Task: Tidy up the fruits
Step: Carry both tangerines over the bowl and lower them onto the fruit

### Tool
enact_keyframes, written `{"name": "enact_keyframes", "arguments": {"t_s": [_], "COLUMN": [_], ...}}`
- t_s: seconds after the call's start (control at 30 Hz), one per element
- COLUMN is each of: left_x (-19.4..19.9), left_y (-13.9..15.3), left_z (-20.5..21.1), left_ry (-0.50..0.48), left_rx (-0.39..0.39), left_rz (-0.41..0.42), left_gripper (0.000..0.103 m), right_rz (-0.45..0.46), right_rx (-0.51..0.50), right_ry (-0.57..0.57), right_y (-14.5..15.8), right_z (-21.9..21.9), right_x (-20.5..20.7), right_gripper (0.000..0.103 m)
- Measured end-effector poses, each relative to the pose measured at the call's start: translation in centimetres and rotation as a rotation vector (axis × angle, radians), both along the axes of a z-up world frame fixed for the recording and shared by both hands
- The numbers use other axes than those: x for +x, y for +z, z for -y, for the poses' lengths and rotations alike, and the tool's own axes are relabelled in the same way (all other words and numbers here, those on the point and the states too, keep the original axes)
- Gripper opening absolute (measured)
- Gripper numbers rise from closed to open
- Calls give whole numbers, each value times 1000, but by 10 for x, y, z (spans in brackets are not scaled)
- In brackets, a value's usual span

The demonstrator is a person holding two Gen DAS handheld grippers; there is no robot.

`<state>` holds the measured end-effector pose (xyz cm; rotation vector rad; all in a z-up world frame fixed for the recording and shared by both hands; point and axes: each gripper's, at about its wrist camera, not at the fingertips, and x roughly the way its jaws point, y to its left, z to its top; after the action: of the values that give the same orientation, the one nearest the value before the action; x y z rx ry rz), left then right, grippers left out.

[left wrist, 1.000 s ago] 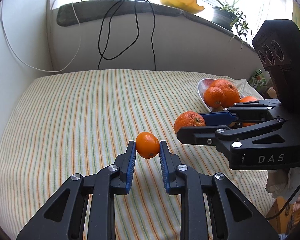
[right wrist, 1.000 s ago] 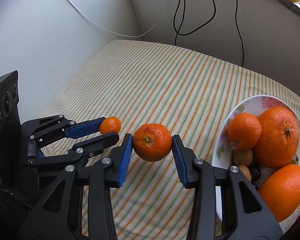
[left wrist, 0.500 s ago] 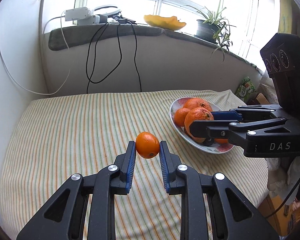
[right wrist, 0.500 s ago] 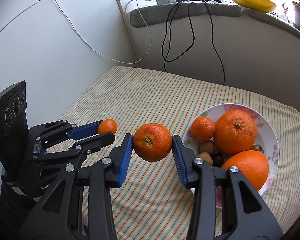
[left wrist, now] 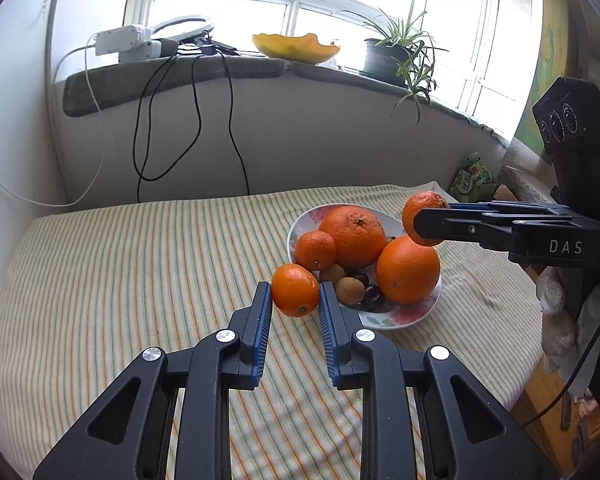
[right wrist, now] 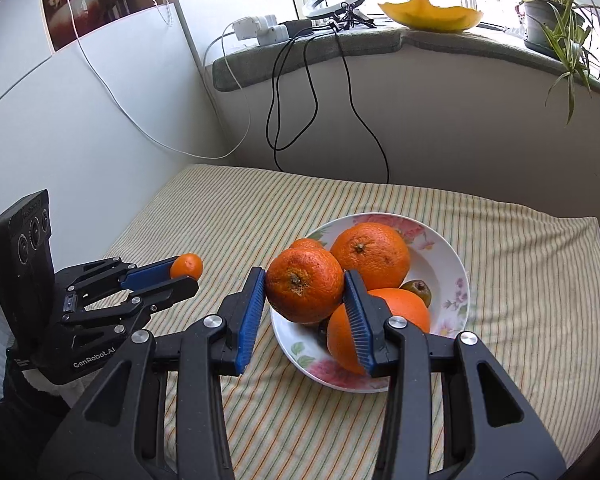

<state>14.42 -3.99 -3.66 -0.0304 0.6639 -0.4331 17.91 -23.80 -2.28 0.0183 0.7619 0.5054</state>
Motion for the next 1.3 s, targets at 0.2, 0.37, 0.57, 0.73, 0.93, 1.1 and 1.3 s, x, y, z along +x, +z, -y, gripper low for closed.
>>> {"name": "enact_keyframes", "arguments": {"t_s": [0.2, 0.37, 0.57, 0.73, 0.93, 1.1, 1.3], "left_x": [5, 8, 11, 15, 20, 25, 33], "left_y": [-1, -3, -7, -11, -15, -17, -18], "left_z": [17, 30, 43, 52, 59, 63, 67], "left_ry": [-28, -46, -64, -74, -79, -83, -85], "left_rx": [-4, -8, -8, -9, -2, 3, 7], "left_rz": [-4, -9, -19, -30, -40, -43, -44], "left_gripper": [22, 22, 22, 22, 22, 22, 22], "right_rz": [6, 4, -4, -22, -43, -55, -70], "right_rx": [-5, -2, -5, -5, -6, -4, 2], "right_ry": [-49, -80, -105, -119, -130, -136, -132], "right_y": [2, 3, -1, -9, -19, -26, -34], "right_z": [28, 45, 56, 63, 68, 71, 71], "right_x": [8, 17, 29, 40, 52, 59, 67], "right_gripper": [42, 42, 42, 42, 42, 42, 42]}}
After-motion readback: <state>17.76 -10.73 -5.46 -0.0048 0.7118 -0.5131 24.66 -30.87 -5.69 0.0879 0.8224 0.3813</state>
